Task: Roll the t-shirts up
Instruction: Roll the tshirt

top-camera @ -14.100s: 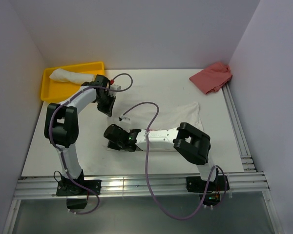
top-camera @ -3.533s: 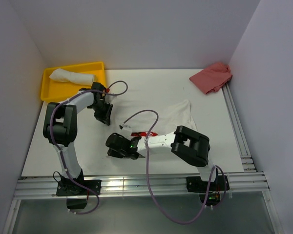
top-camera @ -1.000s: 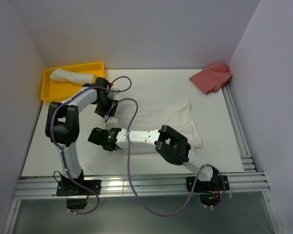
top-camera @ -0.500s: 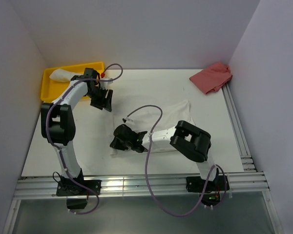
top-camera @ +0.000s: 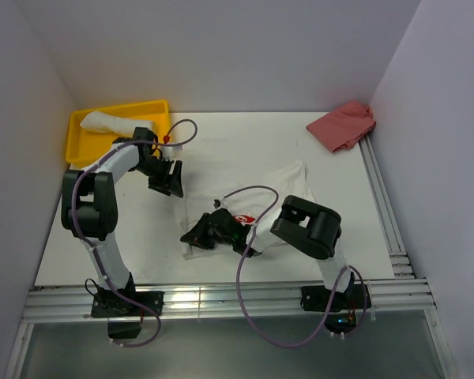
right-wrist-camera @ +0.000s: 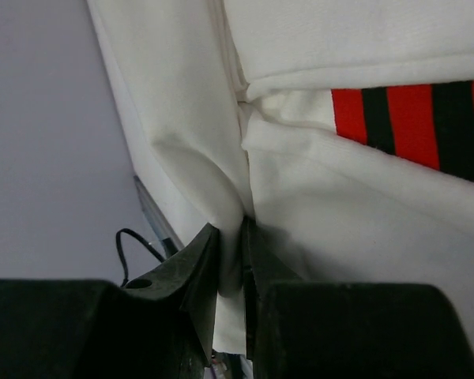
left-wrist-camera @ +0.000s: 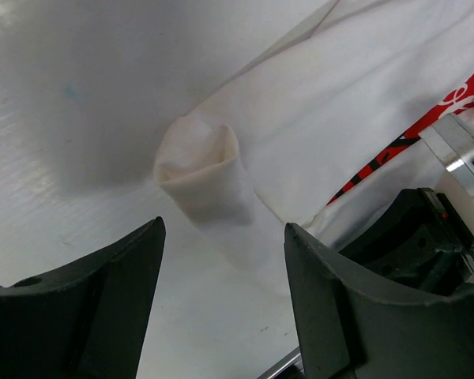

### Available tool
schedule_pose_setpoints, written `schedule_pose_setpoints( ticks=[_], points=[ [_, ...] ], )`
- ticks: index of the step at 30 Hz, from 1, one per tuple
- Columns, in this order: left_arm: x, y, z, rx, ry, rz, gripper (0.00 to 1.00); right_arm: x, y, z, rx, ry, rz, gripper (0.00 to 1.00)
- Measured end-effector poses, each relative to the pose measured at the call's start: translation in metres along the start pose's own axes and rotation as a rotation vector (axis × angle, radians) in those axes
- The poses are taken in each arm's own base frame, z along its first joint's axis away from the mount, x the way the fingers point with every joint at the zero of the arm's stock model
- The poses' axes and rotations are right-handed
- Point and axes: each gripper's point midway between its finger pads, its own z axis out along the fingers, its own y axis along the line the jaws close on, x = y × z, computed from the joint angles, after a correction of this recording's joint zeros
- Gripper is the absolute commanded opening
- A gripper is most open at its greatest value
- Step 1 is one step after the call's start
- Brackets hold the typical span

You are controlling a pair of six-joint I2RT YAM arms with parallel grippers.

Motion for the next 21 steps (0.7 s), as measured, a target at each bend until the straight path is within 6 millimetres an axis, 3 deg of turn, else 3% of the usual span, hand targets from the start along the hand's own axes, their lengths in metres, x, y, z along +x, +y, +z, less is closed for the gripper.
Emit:
schedule_pose_setpoints(
  ticks=[9,12,16,21],
  points=[
    [-0.005,-0.003,0.015,0.023,-0.014,0.002,0.48,0.001,0.003,-0.002,-0.040,0.006,0.049,0.18],
    [-0.004,-0.003,0.023,0.018,0.000,0.002,0.35,0.001,0.004,-0.002,-0.044,0.006,0.053,0.19],
    [-0.002,0.000,0.027,-0.014,0.016,0.004,0.13,0.001,0.002,-0.001,-0.035,0.005,0.050,0.34],
    [0.000,0.004,0.029,-0.083,0.041,0.014,0.02,-0.003,0.007,0.003,0.029,-0.018,0.011,0.52]
  ],
)
